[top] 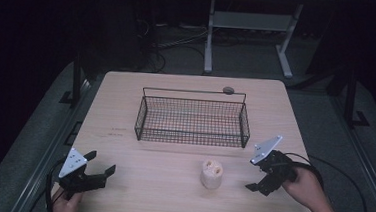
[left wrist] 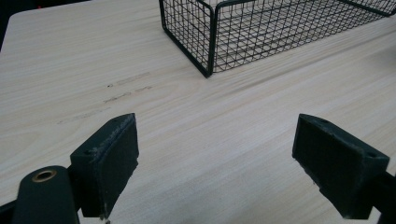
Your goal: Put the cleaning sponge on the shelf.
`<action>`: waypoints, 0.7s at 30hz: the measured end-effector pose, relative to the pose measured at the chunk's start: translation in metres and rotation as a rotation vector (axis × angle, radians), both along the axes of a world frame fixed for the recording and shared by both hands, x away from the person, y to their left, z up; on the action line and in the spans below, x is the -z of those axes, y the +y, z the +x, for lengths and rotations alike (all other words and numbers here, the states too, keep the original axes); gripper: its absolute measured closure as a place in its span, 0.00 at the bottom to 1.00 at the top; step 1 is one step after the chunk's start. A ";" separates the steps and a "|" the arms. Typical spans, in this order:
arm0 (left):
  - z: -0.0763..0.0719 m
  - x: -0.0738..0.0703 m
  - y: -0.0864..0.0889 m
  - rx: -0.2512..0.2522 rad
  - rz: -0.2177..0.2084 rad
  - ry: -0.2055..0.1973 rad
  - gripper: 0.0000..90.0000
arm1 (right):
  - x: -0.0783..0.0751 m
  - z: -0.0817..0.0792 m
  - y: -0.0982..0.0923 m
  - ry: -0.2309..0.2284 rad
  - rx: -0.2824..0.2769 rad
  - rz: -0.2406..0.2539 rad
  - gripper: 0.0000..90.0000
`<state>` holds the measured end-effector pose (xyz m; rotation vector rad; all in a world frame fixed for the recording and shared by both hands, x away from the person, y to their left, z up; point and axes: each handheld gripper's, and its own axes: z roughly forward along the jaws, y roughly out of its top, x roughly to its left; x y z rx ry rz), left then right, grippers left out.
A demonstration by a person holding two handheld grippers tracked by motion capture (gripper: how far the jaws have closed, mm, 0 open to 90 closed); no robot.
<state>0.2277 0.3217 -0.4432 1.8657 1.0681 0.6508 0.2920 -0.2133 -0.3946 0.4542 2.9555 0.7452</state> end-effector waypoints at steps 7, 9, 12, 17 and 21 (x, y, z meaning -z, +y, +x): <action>0.000 0.000 0.000 -0.002 0.001 0.000 0.15 | -0.001 0.002 0.005 0.001 0.001 -0.005 0.18; 0.000 0.000 0.001 -0.004 -0.001 -0.001 0.15 | -0.002 0.003 0.007 0.002 -0.004 -0.008 0.18; 0.000 0.000 0.001 -0.006 -0.001 -0.002 0.15 | -0.004 0.004 0.010 0.005 -0.013 -0.009 0.18; 0.000 -0.001 0.002 -0.007 -0.005 -0.004 0.15 | -0.008 0.007 0.019 0.007 -0.032 -0.014 0.17; 0.000 -0.001 0.003 -0.007 -0.005 -0.006 0.15 | -0.010 0.009 0.028 0.012 -0.063 -0.023 0.17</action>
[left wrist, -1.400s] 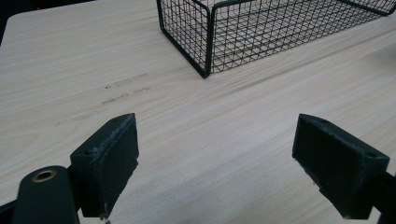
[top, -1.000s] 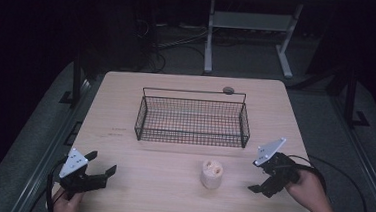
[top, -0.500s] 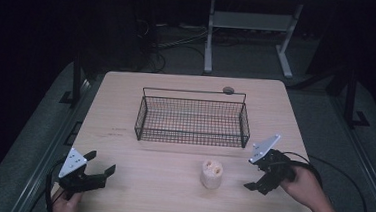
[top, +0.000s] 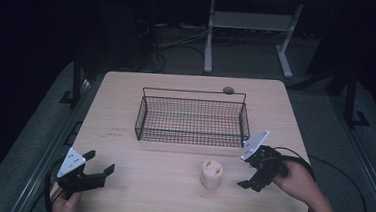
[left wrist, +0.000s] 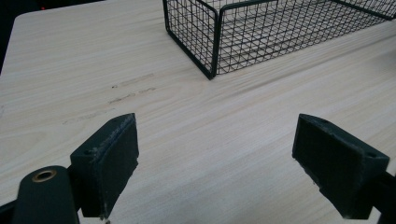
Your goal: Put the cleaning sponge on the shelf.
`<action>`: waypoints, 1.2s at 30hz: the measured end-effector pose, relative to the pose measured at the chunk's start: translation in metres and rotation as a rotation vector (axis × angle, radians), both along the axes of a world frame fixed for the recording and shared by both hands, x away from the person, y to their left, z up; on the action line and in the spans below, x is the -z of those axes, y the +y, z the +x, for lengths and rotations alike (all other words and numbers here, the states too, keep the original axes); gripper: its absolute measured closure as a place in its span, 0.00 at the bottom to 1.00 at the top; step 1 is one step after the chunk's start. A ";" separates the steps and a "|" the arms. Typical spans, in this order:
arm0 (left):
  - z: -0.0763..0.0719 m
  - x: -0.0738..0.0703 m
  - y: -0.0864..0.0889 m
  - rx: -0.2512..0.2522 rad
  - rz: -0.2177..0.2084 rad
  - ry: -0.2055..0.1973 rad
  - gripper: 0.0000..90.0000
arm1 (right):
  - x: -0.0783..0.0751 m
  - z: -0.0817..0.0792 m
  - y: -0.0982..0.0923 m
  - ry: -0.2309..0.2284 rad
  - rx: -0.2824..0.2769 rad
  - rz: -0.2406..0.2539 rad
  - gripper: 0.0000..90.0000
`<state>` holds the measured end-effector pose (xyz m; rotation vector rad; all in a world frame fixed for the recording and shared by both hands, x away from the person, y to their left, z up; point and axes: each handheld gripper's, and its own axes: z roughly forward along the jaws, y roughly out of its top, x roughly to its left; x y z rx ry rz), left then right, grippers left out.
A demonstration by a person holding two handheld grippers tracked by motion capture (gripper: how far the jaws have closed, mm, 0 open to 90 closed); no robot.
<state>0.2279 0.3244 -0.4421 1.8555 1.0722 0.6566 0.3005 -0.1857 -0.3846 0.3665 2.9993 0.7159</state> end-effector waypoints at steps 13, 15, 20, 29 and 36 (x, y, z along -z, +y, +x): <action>-0.001 -0.001 0.002 -0.005 0.000 -0.001 0.15 | -0.003 0.006 0.024 0.024 -0.036 -0.023 0.17; -0.001 -0.001 0.002 -0.006 -0.002 -0.001 0.15 | -0.002 0.006 0.027 0.023 -0.045 -0.027 0.17; -0.001 -0.001 0.002 -0.006 -0.004 0.000 0.15 | -0.002 0.006 0.033 0.024 -0.052 -0.037 0.17; -0.001 -0.001 0.002 -0.007 -0.007 0.000 0.15 | -0.002 0.008 0.046 0.030 -0.069 -0.053 0.17; -0.001 -0.001 0.003 -0.010 -0.010 -0.001 0.15 | -0.003 0.011 0.053 0.037 -0.077 -0.060 0.17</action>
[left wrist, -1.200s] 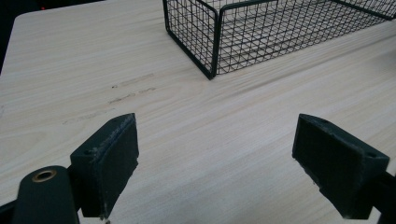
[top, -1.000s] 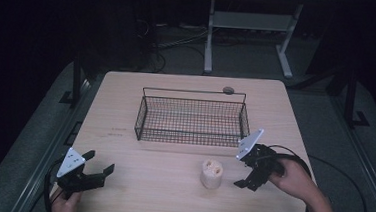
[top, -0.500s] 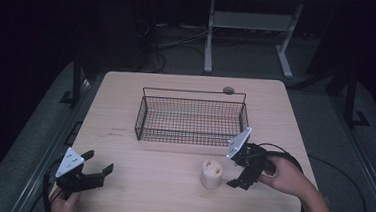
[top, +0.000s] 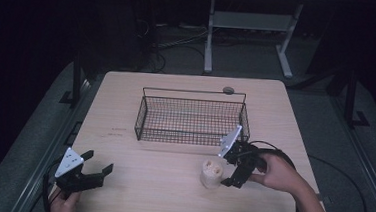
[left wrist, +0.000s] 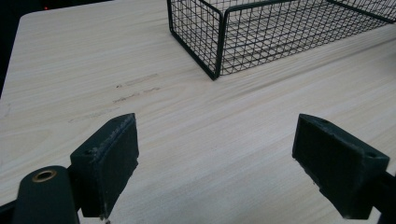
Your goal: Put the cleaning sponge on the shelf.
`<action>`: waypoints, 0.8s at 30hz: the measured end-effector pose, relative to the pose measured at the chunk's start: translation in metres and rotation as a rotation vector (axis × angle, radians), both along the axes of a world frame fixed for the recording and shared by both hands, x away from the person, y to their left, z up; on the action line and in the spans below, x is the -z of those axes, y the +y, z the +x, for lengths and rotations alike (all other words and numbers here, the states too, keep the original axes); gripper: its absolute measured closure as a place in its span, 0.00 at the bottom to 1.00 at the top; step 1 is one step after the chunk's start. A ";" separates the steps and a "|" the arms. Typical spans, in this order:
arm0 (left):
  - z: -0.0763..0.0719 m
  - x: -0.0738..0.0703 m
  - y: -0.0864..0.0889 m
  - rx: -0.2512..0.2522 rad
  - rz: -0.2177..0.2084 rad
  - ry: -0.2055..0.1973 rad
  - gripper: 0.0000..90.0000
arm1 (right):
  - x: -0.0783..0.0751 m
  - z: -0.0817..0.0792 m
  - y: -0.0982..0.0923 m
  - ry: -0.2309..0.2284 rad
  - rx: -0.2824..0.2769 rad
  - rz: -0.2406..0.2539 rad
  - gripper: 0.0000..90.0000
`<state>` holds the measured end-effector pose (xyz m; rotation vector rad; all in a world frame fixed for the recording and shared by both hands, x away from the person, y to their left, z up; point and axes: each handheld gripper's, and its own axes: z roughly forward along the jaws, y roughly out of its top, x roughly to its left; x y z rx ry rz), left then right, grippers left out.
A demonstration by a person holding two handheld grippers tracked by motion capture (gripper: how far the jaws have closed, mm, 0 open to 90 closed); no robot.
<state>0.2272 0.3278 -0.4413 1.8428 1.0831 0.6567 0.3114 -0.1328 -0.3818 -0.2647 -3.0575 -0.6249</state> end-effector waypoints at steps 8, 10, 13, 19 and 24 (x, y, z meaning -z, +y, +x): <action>0.000 0.000 0.001 -0.003 -0.002 -0.004 0.15 | 0.002 0.003 0.006 0.001 -0.016 -0.004 0.17; 0.000 0.000 0.000 -0.002 -0.001 -0.002 0.15 | 0.002 0.003 0.007 0.006 -0.016 -0.006 0.17; 0.000 0.000 0.000 -0.001 0.000 -0.002 0.15 | 0.002 0.004 0.010 0.005 -0.022 -0.004 0.17; 0.000 0.000 0.001 -0.002 -0.001 -0.003 0.15 | 0.003 0.005 0.015 0.007 -0.029 -0.011 0.17; 0.000 -0.001 0.001 -0.003 0.000 -0.004 0.15 | 0.001 0.007 0.019 0.008 -0.034 -0.015 0.17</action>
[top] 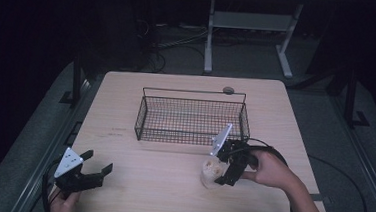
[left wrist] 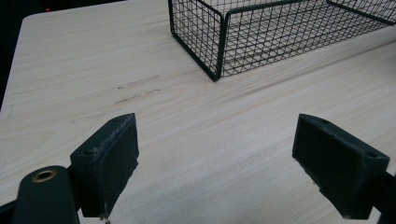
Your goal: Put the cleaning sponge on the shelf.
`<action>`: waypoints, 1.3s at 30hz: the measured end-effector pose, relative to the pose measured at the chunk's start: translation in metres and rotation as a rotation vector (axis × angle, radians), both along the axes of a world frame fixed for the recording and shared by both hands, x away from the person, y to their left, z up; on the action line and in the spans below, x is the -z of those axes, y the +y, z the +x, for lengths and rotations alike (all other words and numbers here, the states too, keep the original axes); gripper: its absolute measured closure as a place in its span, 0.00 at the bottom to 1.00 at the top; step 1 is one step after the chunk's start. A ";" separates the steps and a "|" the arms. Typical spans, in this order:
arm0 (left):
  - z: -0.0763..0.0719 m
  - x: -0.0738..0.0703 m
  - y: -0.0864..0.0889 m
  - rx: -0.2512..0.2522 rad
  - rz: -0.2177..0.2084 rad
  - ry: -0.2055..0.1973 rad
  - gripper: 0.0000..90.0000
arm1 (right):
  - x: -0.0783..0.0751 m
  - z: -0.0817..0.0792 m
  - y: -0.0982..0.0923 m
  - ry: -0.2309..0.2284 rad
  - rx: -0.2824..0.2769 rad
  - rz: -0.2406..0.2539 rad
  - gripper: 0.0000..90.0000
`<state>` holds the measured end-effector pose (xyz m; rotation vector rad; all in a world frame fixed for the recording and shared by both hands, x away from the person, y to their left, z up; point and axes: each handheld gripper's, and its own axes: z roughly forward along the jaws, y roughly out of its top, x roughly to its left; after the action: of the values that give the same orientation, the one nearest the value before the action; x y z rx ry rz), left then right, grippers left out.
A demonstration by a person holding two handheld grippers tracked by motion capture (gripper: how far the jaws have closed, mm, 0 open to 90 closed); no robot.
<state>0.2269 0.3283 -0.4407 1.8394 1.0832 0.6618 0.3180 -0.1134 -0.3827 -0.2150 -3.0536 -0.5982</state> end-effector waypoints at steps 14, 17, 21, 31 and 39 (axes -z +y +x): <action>0.000 0.000 0.001 -0.002 -0.003 -0.005 0.15 | 0.003 0.003 0.012 0.011 -0.024 -0.015 0.17; 0.000 0.000 0.001 -0.002 -0.002 -0.006 0.15 | 0.003 0.004 0.014 0.013 -0.032 -0.015 0.17; 0.000 0.000 0.001 -0.002 -0.003 -0.005 0.15 | 0.003 0.005 0.016 0.011 -0.034 -0.024 0.17; 0.000 -0.001 0.001 -0.001 -0.004 -0.005 0.15 | 0.009 0.008 0.020 0.020 -0.044 -0.039 0.19; 0.000 -0.001 0.002 -0.005 -0.005 -0.004 0.15 | 0.011 0.009 0.023 0.035 -0.049 -0.051 0.30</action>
<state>0.2267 0.3304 -0.4399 1.8311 1.0857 0.6650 0.3273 -0.0908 -0.3933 -0.1496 -3.0329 -0.5090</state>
